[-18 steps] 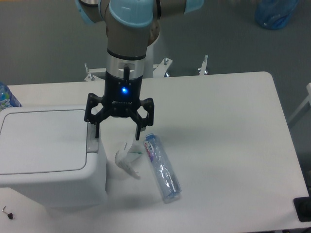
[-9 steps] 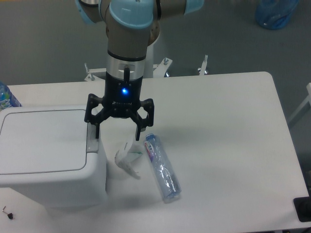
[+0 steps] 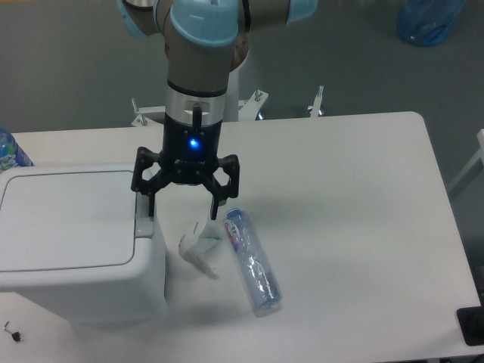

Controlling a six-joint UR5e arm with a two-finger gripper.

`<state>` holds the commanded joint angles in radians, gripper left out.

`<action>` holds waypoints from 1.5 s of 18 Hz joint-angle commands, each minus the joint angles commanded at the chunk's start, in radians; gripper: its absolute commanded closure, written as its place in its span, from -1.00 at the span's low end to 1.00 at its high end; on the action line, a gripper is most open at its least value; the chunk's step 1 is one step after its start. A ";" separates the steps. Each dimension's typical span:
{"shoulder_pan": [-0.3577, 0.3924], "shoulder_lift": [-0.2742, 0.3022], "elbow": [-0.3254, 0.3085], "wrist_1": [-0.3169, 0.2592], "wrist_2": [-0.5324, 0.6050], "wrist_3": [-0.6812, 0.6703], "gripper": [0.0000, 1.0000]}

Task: Open the trash can
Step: 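Keep the gripper in place as the bin lid swings open, then raise the gripper up and away from the opened bin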

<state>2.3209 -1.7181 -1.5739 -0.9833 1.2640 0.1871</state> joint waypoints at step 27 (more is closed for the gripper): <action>0.156 0.044 0.127 -0.011 0.006 0.184 -1.00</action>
<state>2.4772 -1.6737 -1.4465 -0.9940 1.2701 0.3707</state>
